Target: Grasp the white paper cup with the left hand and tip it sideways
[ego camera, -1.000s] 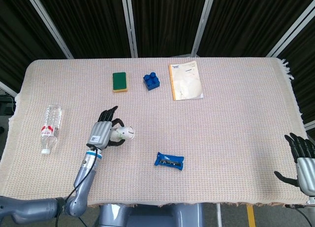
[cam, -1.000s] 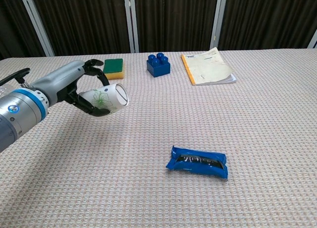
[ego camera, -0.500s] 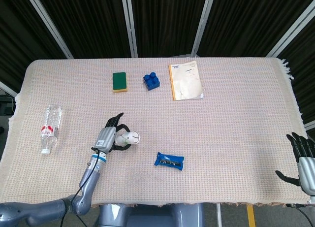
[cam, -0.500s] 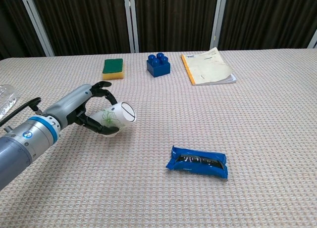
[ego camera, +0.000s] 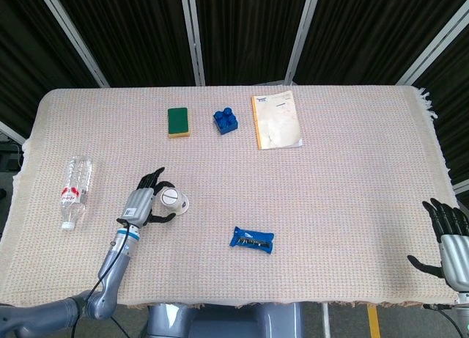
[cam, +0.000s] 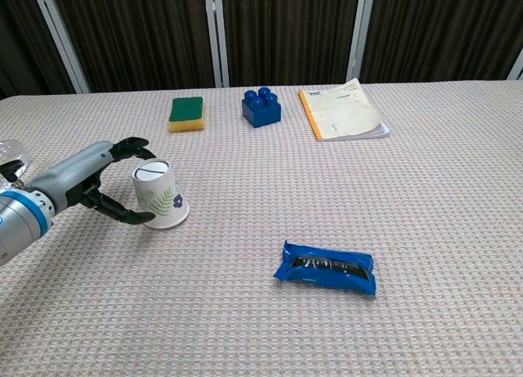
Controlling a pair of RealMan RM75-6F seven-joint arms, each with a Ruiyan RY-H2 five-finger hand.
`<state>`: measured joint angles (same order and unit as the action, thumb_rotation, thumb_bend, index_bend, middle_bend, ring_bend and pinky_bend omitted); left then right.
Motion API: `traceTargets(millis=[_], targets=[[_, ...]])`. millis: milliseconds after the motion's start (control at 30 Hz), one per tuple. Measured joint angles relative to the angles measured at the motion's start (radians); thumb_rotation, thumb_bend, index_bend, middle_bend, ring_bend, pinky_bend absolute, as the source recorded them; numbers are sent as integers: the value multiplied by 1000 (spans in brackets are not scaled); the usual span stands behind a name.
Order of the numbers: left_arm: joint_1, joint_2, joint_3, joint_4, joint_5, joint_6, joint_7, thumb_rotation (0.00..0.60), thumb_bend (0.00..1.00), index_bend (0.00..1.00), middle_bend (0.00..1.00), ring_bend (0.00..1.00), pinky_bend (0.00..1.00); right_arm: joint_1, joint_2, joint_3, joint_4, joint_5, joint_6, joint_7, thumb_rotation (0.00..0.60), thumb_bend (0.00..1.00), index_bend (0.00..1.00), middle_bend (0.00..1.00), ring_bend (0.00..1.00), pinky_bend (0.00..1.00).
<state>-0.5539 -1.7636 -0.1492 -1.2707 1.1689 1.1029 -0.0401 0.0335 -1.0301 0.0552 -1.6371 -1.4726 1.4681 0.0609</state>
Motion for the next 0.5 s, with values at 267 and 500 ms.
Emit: traceTargets(millis=[267, 500], targets=[[42, 50, 17, -27, 74, 60, -40, 600, 129, 0, 0, 0, 0, 3, 2, 4, -1, 7, -4, -7, 600, 0, 0, 0, 0, 0], [90, 114, 45, -60, 134, 181, 42, 600, 129, 0, 0, 0, 0, 3, -14, 8, 12, 10, 3, -24, 600, 0, 0, 0, 0, 0]])
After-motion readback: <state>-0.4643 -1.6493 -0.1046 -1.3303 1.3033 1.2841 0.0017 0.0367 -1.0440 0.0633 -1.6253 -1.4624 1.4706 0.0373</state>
